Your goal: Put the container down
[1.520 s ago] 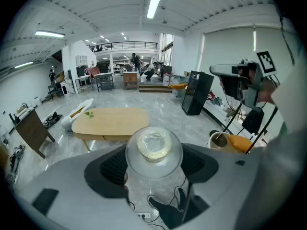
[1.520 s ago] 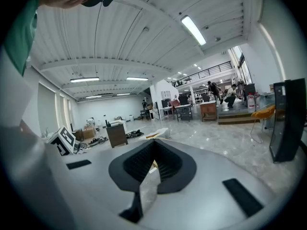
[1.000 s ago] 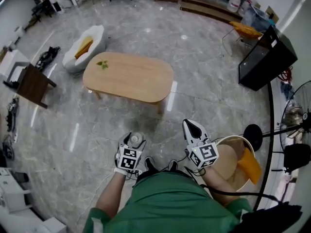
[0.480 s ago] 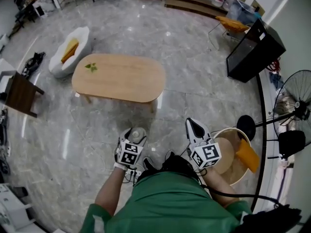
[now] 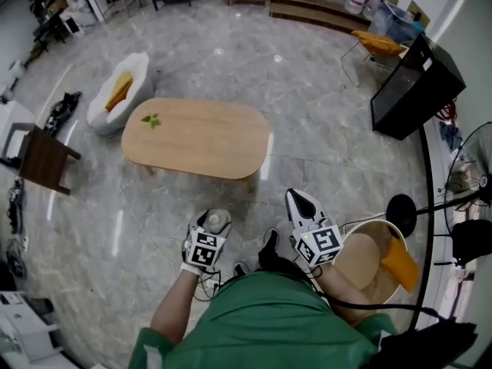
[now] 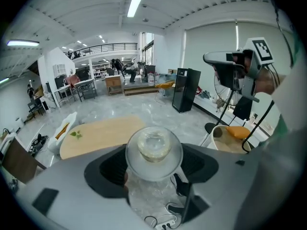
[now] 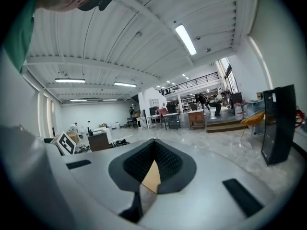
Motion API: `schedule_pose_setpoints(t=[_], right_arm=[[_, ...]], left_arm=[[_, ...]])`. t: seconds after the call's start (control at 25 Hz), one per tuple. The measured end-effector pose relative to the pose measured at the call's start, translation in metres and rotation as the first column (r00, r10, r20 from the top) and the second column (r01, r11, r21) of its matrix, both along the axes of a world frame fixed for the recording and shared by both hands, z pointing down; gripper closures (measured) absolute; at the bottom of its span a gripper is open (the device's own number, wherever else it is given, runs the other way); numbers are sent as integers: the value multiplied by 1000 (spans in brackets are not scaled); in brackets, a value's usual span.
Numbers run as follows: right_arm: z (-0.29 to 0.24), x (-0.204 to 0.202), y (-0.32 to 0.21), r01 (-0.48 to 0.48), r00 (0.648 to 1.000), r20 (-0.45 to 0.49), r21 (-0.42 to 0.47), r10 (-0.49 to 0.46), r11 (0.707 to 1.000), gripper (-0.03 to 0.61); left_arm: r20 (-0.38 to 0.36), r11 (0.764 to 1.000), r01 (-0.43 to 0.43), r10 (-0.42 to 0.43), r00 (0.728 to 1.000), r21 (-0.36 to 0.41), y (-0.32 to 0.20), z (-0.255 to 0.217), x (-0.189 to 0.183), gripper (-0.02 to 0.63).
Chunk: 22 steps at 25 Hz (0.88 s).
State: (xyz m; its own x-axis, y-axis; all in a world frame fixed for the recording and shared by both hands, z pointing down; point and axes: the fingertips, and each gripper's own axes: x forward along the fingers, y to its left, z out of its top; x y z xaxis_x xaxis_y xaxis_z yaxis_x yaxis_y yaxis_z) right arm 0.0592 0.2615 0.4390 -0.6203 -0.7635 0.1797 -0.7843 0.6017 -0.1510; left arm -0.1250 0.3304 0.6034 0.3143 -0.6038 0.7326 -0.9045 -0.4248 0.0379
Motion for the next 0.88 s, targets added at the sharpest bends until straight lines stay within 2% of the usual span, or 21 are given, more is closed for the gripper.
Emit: schedule_pose_setpoints(t=[0.24, 0.44, 0.88], right_arm=[[-2, 22, -81, 28, 999, 38, -2, -28, 1000, 565], [-1, 37, -128, 45, 997, 55, -8, -45, 999, 565], [7, 63, -191, 66, 996, 68, -33, -64, 997, 565]], left_arm=[[38, 999, 35, -35, 999, 7, -67, -8, 16, 275], [36, 998, 58, -59, 998, 6, -109, -11, 35, 276], [40, 997, 75, -74, 996, -22, -168, -5, 62, 276]])
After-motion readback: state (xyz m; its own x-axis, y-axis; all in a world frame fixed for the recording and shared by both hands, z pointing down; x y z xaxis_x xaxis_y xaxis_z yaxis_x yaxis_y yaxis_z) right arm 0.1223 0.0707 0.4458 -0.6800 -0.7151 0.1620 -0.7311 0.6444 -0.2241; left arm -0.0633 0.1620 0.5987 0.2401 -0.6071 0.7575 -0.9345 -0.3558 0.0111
